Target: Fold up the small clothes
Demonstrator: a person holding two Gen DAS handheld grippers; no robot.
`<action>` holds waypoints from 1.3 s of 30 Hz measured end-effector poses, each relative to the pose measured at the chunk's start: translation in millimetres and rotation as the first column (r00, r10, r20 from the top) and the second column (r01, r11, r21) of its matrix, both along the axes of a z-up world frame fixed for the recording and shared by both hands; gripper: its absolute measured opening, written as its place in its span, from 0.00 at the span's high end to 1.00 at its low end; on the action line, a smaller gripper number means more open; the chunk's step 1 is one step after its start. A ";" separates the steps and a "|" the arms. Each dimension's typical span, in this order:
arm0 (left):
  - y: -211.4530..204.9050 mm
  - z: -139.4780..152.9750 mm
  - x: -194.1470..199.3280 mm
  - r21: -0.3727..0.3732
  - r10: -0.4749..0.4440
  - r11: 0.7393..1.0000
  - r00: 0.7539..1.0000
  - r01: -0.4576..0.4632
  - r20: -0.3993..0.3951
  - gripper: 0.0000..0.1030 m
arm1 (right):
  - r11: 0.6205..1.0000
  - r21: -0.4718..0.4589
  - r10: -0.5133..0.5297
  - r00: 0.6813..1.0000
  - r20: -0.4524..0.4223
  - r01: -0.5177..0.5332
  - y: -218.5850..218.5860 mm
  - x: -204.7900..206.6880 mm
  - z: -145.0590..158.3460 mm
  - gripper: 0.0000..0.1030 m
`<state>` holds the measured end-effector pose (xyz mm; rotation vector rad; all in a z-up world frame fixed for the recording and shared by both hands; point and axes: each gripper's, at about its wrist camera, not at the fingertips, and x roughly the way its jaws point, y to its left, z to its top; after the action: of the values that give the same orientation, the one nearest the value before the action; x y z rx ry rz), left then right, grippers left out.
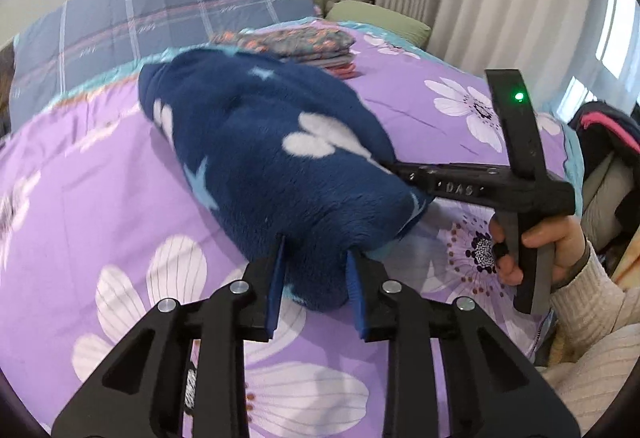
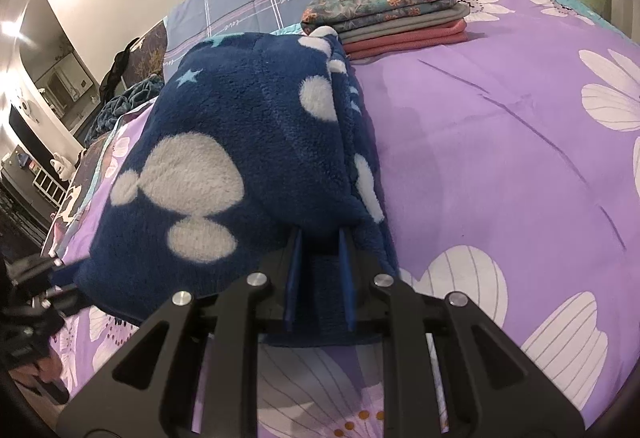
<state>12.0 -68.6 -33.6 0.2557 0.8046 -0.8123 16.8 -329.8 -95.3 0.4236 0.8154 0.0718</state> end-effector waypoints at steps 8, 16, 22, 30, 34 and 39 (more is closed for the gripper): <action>0.3 12.8 3.6 0.024 -0.068 0.997 0.998 0.068 0.003 0.72 | 0.999 0.006 0.033 0.999 -0.003 -0.033 -2.5 1.1 -0.3 0.82; -0.6 61.6 41.2 -0.022 0.036 0.999 0.976 -0.032 0.215 0.50 | 0.999 -0.031 0.037 0.999 0.005 -0.037 4.0 0.3 -0.3 0.81; -55.2 -32.8 91.3 0.155 -0.040 0.988 0.992 0.021 0.121 0.48 | 0.999 -0.032 0.036 0.999 0.002 -0.036 3.5 0.4 -0.8 0.81; -48.2 -35.5 100.3 0.120 -0.018 0.993 0.997 0.009 0.071 0.48 | 0.997 -0.060 0.041 0.999 -0.026 -0.043 6.2 2.6 8.4 0.81; -45.8 -35.5 98.2 0.100 -0.013 0.995 0.997 0.005 0.075 0.48 | 0.998 -0.047 0.051 0.996 0.077 -0.047 1.5 3.2 54.8 0.79; -42.3 -34.5 95.6 0.096 -0.006 0.995 0.997 -0.002 0.082 0.49 | 0.985 -0.125 0.139 0.969 0.203 -0.116 19.1 31.9 101.8 0.79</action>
<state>107.6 -111.0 -68.1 0.3735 0.7667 -0.7608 48.7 -310.7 6.5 0.2518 0.6326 0.1869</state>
